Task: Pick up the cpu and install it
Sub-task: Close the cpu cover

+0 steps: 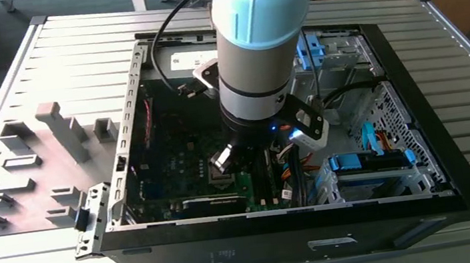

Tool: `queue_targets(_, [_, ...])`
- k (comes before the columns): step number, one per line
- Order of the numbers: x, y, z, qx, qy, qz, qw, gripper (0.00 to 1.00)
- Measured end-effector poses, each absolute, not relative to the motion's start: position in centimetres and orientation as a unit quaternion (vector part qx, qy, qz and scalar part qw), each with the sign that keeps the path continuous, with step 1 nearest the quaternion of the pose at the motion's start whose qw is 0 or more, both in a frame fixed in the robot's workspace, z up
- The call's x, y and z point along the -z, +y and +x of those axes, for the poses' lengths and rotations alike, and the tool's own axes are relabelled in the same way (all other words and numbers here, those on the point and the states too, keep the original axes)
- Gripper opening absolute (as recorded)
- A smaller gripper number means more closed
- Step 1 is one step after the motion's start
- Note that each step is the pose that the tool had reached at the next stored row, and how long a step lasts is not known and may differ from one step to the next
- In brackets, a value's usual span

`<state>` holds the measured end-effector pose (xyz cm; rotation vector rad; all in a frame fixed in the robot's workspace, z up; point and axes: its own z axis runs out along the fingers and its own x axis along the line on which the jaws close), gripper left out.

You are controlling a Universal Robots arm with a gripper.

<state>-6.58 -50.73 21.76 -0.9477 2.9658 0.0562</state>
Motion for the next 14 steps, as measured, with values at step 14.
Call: queue_targets(14, [-21.74, -50.73, -6.58, -0.017, 0.973, -0.228, 0.015, 0.11])
